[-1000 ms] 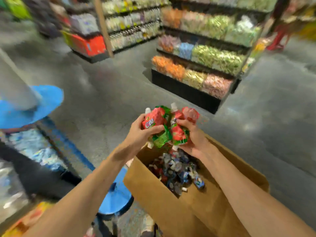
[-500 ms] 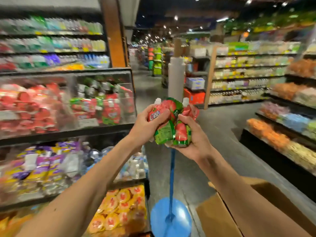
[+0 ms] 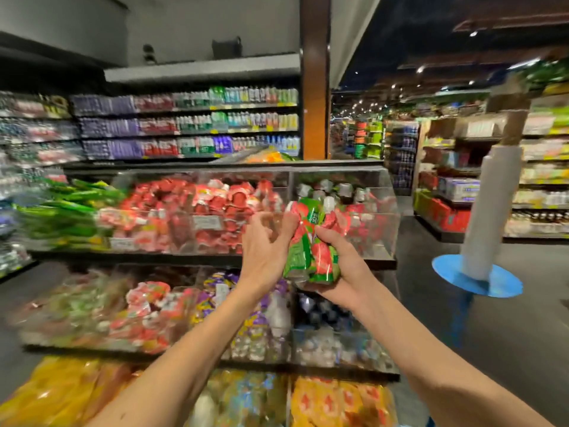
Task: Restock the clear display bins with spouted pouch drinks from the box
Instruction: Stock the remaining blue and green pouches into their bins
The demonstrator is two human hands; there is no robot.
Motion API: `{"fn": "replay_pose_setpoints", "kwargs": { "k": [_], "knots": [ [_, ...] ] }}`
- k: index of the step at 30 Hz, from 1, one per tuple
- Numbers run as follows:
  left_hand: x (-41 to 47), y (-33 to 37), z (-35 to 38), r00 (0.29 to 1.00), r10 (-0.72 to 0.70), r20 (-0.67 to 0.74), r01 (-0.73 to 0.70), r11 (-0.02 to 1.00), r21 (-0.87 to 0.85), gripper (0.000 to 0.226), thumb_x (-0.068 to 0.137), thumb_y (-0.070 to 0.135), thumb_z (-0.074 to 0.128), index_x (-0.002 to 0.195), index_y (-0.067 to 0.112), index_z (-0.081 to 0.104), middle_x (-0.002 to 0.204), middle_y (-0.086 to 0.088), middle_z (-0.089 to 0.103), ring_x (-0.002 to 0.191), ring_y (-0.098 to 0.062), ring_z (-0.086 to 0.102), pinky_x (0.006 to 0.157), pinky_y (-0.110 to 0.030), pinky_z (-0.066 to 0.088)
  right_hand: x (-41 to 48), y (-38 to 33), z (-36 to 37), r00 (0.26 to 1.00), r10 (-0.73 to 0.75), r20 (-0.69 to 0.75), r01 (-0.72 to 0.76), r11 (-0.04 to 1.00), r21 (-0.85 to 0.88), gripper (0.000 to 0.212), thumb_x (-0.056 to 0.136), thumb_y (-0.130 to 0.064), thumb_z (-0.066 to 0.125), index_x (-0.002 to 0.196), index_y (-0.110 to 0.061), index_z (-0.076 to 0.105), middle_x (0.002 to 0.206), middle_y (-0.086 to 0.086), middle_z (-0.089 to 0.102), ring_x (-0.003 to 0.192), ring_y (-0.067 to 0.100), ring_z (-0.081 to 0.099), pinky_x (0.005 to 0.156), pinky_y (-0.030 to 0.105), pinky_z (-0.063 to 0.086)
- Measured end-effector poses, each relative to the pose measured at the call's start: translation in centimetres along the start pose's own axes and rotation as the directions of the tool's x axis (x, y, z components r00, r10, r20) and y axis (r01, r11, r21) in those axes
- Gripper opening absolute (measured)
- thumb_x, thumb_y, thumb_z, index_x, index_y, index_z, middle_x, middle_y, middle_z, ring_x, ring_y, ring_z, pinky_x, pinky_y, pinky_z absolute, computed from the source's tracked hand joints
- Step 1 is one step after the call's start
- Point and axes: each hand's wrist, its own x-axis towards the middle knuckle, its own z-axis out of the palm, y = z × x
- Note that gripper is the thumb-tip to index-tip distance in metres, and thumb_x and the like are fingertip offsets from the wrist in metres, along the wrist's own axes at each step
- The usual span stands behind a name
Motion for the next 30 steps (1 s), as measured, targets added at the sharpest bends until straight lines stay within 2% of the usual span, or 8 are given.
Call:
{"fn": "replay_pose_setpoints", "kwargs": {
  "k": [2, 5, 10, 13, 17, 22, 24, 30],
  "knots": [
    [0.7, -1.5, -2.0, 0.985, 0.080, -0.152, -0.084, 0.996, -0.020, 0.049, 0.079, 0.070, 0.064, 0.090, 0.026, 0.045, 0.079, 0.007, 0.053, 0.074, -0.007, 0.051, 0.068, -0.024, 0.038, 2.4, 1.7, 1.1, 0.999, -0.023, -0.036, 0.023, 1.000, -0.004, 0.026, 0.079, -0.022, 0.064, 0.097, -0.009, 0.076, 0.099, 0.013, 0.075, 0.083, 0.026, 0.073, 0.079, 0.042, 0.059],
    [2.8, -3.8, -3.2, 0.976, 0.218, -0.020, -0.215, 0.971, 0.102, 0.038, 0.091, 0.050, 0.062, 0.079, 0.014, 0.055, 0.067, 0.003, 0.058, 0.064, -0.012, 0.052, 0.064, -0.033, 0.039, 4.8, 3.5, 1.8, 0.996, -0.015, -0.092, 0.016, 1.000, 0.000, 0.027, 0.080, -0.024, 0.066, 0.098, -0.008, 0.077, 0.099, 0.014, 0.074, 0.083, 0.028, 0.072, 0.078, 0.040, 0.058],
    [5.2, -5.8, -2.9, 0.911, 0.112, 0.396, -0.107, 0.994, -0.036, 0.064, 0.076, 0.081, 0.055, 0.117, 0.034, 0.069, 0.112, 0.019, 0.070, 0.105, 0.005, 0.061, 0.095, -0.028, 0.049, 6.9, 2.6, 0.2, 0.969, -0.036, -0.243, 0.052, 0.997, 0.061, 0.032, 0.091, -0.030, 0.059, 0.109, -0.005, 0.069, 0.104, 0.017, 0.070, 0.090, 0.032, 0.069, 0.084, 0.044, 0.056],
    [5.7, -6.3, -1.1, 0.843, 0.154, 0.516, -0.158, 0.987, -0.036, 0.082, 0.067, 0.062, 0.080, 0.139, 0.036, 0.051, 0.129, 0.021, 0.060, 0.119, 0.008, 0.054, 0.099, -0.021, 0.047, 7.5, 0.4, -1.5, 0.956, -0.078, -0.282, 0.091, 0.995, 0.033, 0.034, 0.090, -0.029, 0.060, 0.109, -0.003, 0.071, 0.110, 0.018, 0.068, 0.092, 0.032, 0.067, 0.089, 0.045, 0.054],
    [7.5, -5.7, 2.3, 0.852, 0.283, 0.441, -0.318, 0.948, 0.007, 0.069, 0.072, 0.039, 0.086, 0.132, 0.034, 0.054, 0.125, 0.020, 0.062, 0.115, 0.006, 0.055, 0.097, -0.019, 0.046, 8.5, -3.0, -3.8, 0.946, -0.066, -0.318, 0.055, 0.997, -0.045, 0.039, 0.084, -0.030, 0.065, 0.113, -0.005, 0.068, 0.110, 0.017, 0.068, 0.091, 0.031, 0.068, 0.084, 0.042, 0.053],
    [11.2, -4.4, 7.3, 0.867, 0.299, 0.398, -0.308, 0.951, -0.044, 0.049, 0.083, 0.030, 0.079, 0.124, 0.037, 0.054, 0.109, 0.023, 0.062, 0.106, 0.016, 0.054, 0.085, -0.006, 0.042, 9.3, -9.4, -8.0, 0.958, -0.076, -0.276, 0.052, 0.994, -0.093, 0.038, 0.093, -0.031, 0.058, 0.119, -0.003, 0.065, 0.119, 0.021, 0.069, 0.102, 0.035, 0.070, 0.088, 0.050, 0.057],
    [13.1, -3.6, 10.1, 0.886, 0.304, 0.351, -0.313, 0.949, -0.033, 0.044, 0.083, 0.026, 0.079, 0.116, 0.035, 0.051, 0.097, 0.015, 0.065, 0.101, 0.007, 0.060, 0.082, -0.014, 0.046, 9.4, -12.6, -9.7, 0.969, -0.077, -0.234, 0.053, 0.993, -0.109, 0.033, 0.094, -0.028, 0.057, 0.114, -0.004, 0.066, 0.109, 0.021, 0.072, 0.091, 0.034, 0.073, 0.077, 0.051, 0.060],
    [17.5, -0.2, 16.6, 0.835, 0.431, 0.341, -0.478, 0.876, 0.063, 0.034, 0.091, 0.022, 0.072, 0.123, 0.024, 0.062, 0.094, 0.015, 0.064, 0.095, -0.009, 0.065, 0.087, -0.022, 0.053, 10.4, -20.9, -14.9, 0.968, -0.092, -0.235, 0.055, 0.985, -0.162, 0.053, 0.077, -0.026, 0.069, 0.128, -0.014, 0.059, 0.121, 0.020, 0.068, 0.101, 0.037, 0.071, 0.080, 0.053, 0.059]
  ]
}}
